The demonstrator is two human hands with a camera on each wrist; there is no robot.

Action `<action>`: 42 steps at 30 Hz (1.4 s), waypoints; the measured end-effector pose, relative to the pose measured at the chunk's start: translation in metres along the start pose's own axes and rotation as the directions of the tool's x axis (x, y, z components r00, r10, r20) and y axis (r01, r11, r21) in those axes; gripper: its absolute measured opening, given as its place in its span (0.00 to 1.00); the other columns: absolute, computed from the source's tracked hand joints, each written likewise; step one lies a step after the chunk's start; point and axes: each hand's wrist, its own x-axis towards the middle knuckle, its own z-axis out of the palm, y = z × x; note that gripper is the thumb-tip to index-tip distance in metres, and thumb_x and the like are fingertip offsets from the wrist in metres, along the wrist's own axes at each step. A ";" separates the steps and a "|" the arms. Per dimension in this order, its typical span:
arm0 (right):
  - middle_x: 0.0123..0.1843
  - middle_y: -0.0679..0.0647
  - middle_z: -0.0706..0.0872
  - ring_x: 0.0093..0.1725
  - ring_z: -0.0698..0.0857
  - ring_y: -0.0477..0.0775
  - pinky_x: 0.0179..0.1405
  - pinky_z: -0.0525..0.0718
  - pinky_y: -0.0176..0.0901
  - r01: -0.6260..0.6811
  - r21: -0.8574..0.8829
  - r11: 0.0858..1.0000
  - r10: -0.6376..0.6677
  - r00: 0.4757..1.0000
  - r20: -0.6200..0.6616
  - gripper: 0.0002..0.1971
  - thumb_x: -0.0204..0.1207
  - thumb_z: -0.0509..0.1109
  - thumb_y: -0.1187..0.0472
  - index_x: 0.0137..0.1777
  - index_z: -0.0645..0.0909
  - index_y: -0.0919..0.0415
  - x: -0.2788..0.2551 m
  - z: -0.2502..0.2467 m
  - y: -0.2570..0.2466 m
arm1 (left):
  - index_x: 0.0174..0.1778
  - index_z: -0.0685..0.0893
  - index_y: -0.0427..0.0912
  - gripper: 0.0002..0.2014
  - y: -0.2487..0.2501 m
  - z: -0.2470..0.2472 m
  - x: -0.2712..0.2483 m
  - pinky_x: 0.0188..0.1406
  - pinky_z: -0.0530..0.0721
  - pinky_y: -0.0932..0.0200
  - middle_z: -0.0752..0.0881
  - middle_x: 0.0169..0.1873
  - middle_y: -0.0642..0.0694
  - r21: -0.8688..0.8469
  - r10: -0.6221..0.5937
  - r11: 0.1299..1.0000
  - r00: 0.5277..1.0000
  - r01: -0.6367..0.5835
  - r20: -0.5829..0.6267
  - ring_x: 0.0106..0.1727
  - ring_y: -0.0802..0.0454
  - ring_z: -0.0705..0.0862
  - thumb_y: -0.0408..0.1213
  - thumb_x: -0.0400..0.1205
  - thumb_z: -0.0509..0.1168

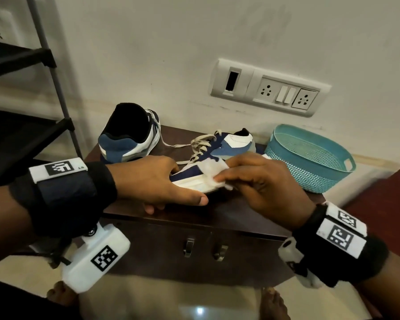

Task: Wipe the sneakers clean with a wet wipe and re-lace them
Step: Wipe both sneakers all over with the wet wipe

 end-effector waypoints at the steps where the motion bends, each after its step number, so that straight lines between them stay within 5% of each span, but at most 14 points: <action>1: 0.54 0.52 0.91 0.56 0.86 0.47 0.57 0.82 0.31 -0.041 -0.029 0.999 0.041 0.999 -0.015 0.13 0.74 0.74 0.69 0.55 0.94 0.56 -0.004 -0.004 0.011 | 0.53 0.84 0.48 0.32 0.001 0.000 -0.001 0.34 0.92 0.52 0.92 0.32 0.45 -0.010 -0.011 1.000 1.000 0.011 -0.011 0.27 0.51 0.89 0.70 0.66 0.76; 4: 0.52 0.51 0.91 0.55 0.86 0.47 0.53 0.86 0.48 -0.143 -0.080 0.986 0.140 0.989 -0.046 0.12 0.75 0.74 0.66 0.55 0.93 0.55 -0.010 -0.007 0.024 | 0.53 0.83 0.47 0.31 0.004 0.001 -0.002 0.34 0.91 0.54 0.91 0.30 0.47 -0.023 -0.032 0.999 0.999 0.031 -0.019 0.25 0.56 0.88 0.69 0.67 0.76; 10: 0.54 0.48 0.90 0.56 0.86 0.46 0.56 0.80 0.31 -0.013 0.028 1.000 0.014 0.999 -0.042 0.12 0.79 0.72 0.66 0.57 0.93 0.56 -0.005 0.005 -0.020 | 0.51 0.83 0.46 0.30 0.006 0.001 -0.003 0.33 0.91 0.54 0.92 0.33 0.42 -0.032 -0.029 0.999 1.000 0.028 -0.010 0.26 0.54 0.88 0.67 0.66 0.77; 14: 0.53 0.51 0.90 0.56 0.86 0.47 0.56 0.80 0.29 -0.045 -0.007 0.999 0.044 0.999 -0.032 0.12 0.79 0.71 0.63 0.57 0.93 0.55 -0.011 0.000 0.008 | 0.51 0.83 0.47 0.30 0.007 0.001 -0.004 0.34 0.92 0.53 0.92 0.34 0.42 -0.015 -0.020 1.000 1.000 0.020 -0.013 0.26 0.54 0.88 0.67 0.66 0.77; 19: 0.52 0.51 0.91 0.53 0.89 0.52 0.52 0.88 0.52 -0.236 -0.071 0.969 0.229 0.969 -0.094 0.12 0.77 0.76 0.68 0.56 0.93 0.55 -0.020 -0.005 0.034 | 0.54 0.83 0.47 0.31 0.007 0.001 -0.004 0.37 0.93 0.51 0.91 0.31 0.45 -0.041 -0.045 0.998 0.999 0.044 -0.015 0.27 0.54 0.89 0.68 0.67 0.76; 23: 0.50 0.49 0.90 0.51 0.88 0.45 0.53 0.84 0.34 -0.131 0.046 0.990 0.135 0.984 -0.120 0.13 0.76 0.77 0.70 0.57 0.93 0.56 -0.011 0.007 -0.011 | 0.52 0.83 0.46 0.32 0.004 0.002 -0.002 0.37 0.94 0.49 0.92 0.33 0.42 -0.055 -0.046 0.997 0.999 0.045 -0.015 0.29 0.51 0.91 0.68 0.65 0.77; 27: 0.51 0.50 0.90 0.52 0.87 0.45 0.54 0.82 0.31 -0.065 0.040 0.997 0.068 0.994 -0.083 0.12 0.77 0.76 0.67 0.57 0.93 0.56 -0.010 0.004 -0.005 | 0.51 0.83 0.45 0.32 0.005 0.003 -0.002 0.38 0.94 0.49 0.92 0.34 0.40 -0.052 -0.034 0.998 0.999 0.033 -0.013 0.28 0.52 0.90 0.67 0.66 0.77; 32: 0.50 0.52 0.90 0.51 0.89 0.53 0.50 0.88 0.55 -0.255 -0.035 0.966 0.250 0.962 -0.106 0.13 0.76 0.78 0.71 0.56 0.93 0.55 -0.011 0.000 0.027 | 0.54 0.82 0.46 0.33 0.002 0.004 0.000 0.39 0.94 0.48 0.92 0.34 0.41 -0.077 -0.056 0.996 0.998 0.054 -0.023 0.29 0.51 0.91 0.68 0.66 0.77; 37: 0.53 0.53 0.90 0.55 0.84 0.50 0.56 0.80 0.37 0.009 -0.004 1.000 -0.009 0.999 -0.039 0.14 0.76 0.72 0.69 0.58 0.92 0.58 0.004 0.012 -0.030 | 0.51 0.86 0.43 0.32 -0.002 0.004 0.002 0.38 0.94 0.43 0.91 0.37 0.37 -0.109 -0.009 0.994 1.000 0.009 0.006 0.37 0.44 0.93 0.66 0.64 0.80; 42: 0.55 0.55 0.90 0.57 0.82 0.52 0.56 0.77 0.36 0.123 -0.085 0.989 -0.113 0.988 0.106 0.15 0.78 0.66 0.67 0.58 0.92 0.59 0.016 0.003 -0.014 | 0.53 0.86 0.44 0.34 -0.002 0.003 0.001 0.39 0.94 0.41 0.91 0.36 0.38 -0.121 0.004 0.993 1.000 -0.002 0.015 0.37 0.43 0.93 0.67 0.62 0.81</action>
